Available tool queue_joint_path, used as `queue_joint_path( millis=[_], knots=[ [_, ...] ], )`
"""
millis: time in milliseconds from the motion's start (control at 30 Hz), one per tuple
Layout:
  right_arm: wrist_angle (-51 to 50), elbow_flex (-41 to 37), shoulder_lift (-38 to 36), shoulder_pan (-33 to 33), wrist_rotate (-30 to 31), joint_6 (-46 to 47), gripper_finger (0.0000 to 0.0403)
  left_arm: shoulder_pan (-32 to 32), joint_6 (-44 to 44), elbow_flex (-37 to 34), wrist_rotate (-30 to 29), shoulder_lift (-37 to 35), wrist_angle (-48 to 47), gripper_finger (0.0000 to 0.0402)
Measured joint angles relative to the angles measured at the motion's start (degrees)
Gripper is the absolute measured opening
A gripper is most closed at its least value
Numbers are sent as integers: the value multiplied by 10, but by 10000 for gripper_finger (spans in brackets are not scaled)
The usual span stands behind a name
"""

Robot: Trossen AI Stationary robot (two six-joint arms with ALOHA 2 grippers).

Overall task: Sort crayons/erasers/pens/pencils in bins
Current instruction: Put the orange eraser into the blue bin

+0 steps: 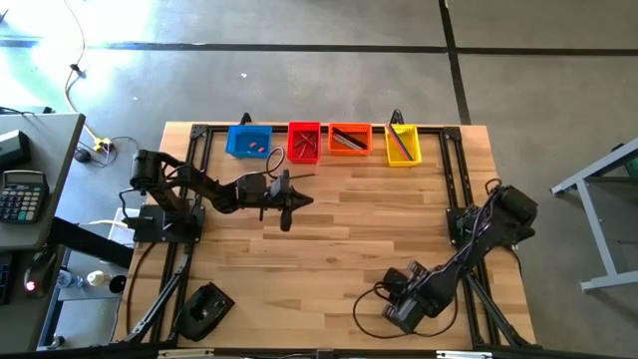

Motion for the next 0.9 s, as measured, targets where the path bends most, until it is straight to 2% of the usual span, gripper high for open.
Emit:
queue_joint_path(
  millis=[200, 333, 400, 500, 667, 800, 900],
  knots=[
    [12, 1, -52, -37, 37, -84, 24, -1, -13, 0, 18, 0, -18, 0],
    [19, 0, -77, -87, 68, -215, 23, -7, -25, 0, 31, 0, -18, 0],
    [56, -17, -89, -121, 71, -292, 23, -14, -26, -4, 31, 0, -13, 0],
    [180, -82, -108, -183, 56, -409, 23, -24, -26, -7, 31, 0, -12, 0],
    [490, -202, -127, -309, -25, -594, 23, -42, -28, -7, 27, 0, -4, 0],
    [686, -266, -127, -410, -105, -695, 23, -54, -41, -8, 27, -1, 29, 0],
    [781, -295, -127, -476, -162, -753, 23, -51, -61, -8, 25, -1, 59, 0]
  ],
)
